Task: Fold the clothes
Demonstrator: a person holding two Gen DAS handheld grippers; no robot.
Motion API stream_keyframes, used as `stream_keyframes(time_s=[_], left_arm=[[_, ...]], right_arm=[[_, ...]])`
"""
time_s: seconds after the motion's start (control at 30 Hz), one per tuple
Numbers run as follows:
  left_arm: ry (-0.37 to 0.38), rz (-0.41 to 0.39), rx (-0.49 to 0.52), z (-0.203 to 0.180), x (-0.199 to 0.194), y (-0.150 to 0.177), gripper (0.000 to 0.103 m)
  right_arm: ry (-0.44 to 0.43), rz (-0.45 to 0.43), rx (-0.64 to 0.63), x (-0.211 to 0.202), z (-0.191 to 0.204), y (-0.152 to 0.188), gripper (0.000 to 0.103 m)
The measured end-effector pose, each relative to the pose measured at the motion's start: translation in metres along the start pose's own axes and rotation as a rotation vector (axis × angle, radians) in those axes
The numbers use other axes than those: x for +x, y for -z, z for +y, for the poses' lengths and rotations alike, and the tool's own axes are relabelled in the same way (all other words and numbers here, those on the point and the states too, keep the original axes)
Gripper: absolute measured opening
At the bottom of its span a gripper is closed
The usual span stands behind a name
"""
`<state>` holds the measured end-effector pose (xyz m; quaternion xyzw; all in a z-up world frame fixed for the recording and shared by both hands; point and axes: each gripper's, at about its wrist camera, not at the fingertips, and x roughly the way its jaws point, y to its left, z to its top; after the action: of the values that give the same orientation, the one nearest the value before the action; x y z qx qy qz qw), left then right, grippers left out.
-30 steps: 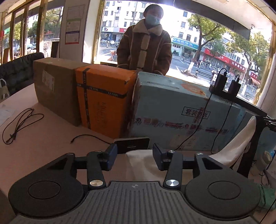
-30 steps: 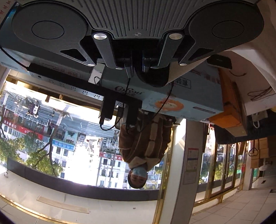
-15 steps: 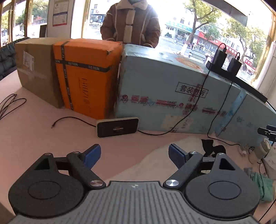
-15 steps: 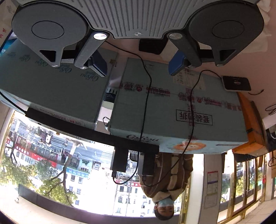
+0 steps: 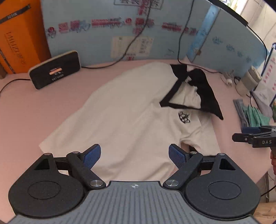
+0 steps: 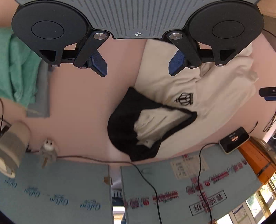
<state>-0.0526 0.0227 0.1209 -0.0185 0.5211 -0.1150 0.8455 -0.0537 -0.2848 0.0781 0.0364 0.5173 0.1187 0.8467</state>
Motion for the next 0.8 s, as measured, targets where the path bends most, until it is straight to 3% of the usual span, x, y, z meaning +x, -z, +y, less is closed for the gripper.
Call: stream_keyframes(time_s=[0.1, 0.3, 0.47, 0.57, 0.6, 0.63, 0.67, 0.8], left_arm=[[0.003, 0.055, 0.063, -0.015, 0.014, 0.010, 0.085], [0.020, 0.108, 0.095, -0.029, 0.026, 0.023, 0.085], [0.012, 0.117, 0.071, -0.025, 0.025, 0.031, 0.085], [0.011, 0.113, 0.037, -0.019, 0.023, 0.034, 0.085], [0.010, 0.112, 0.030, -0.018, 0.023, 0.034, 0.085], [0.009, 0.112, 0.023, -0.017, 0.022, 0.035, 0.085], [0.010, 0.112, 0.018, -0.016, 0.022, 0.036, 0.085], [0.021, 0.112, 0.025, -0.019, 0.024, 0.037, 0.085]], right_arm=[[-0.032, 0.031, -0.003, 0.008, 0.014, 0.013, 0.081], [-0.093, 0.045, -0.162, 0.030, 0.071, 0.029, 0.081], [-0.055, -0.040, -0.303, 0.041, 0.105, 0.029, 0.081], [-0.029, -0.020, -0.351, 0.051, 0.114, 0.030, 0.078], [-0.026, -0.016, -0.357, 0.053, 0.114, 0.032, 0.069], [-0.014, -0.011, -0.360, 0.056, 0.113, 0.033, 0.047], [-0.001, -0.006, -0.362, 0.059, 0.112, 0.034, 0.035], [0.042, -0.006, -0.368, 0.066, 0.103, 0.040, 0.013]])
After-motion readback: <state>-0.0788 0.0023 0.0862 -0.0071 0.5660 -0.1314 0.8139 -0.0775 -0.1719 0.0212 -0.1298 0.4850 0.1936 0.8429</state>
